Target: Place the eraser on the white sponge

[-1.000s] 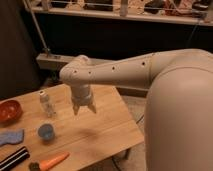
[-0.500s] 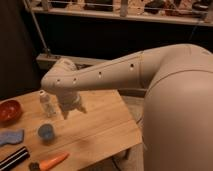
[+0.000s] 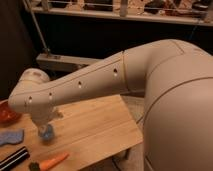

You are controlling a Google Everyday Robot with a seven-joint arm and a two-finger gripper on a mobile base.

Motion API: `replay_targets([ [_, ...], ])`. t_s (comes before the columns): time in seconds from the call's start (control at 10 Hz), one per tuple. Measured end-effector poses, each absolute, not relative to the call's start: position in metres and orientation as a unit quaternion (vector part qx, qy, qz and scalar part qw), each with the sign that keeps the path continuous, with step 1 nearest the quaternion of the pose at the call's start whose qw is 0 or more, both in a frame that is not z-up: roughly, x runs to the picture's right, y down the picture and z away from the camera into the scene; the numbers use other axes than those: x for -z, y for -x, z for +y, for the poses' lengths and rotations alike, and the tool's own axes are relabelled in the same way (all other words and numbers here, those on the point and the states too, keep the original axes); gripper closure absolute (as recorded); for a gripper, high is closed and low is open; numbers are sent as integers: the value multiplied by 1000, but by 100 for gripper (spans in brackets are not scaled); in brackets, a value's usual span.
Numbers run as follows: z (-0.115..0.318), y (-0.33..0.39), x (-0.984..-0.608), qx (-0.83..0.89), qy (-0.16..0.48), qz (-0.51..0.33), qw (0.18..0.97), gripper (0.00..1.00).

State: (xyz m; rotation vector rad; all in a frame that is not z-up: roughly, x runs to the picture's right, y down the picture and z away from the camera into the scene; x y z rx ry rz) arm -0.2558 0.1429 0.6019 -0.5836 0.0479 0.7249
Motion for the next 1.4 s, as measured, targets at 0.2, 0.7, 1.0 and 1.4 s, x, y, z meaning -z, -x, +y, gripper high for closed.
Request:
replay_targets([
  [0.2,155,274,-584,-290,293,-9,911,35],
  [0.7,147,291,-574,-259,286,-74,920,35],
  [1.0,164,354,-545,-141,279,-207,927,35],
  [1.4,204,396,-536,-30,302,-313,900,35],
])
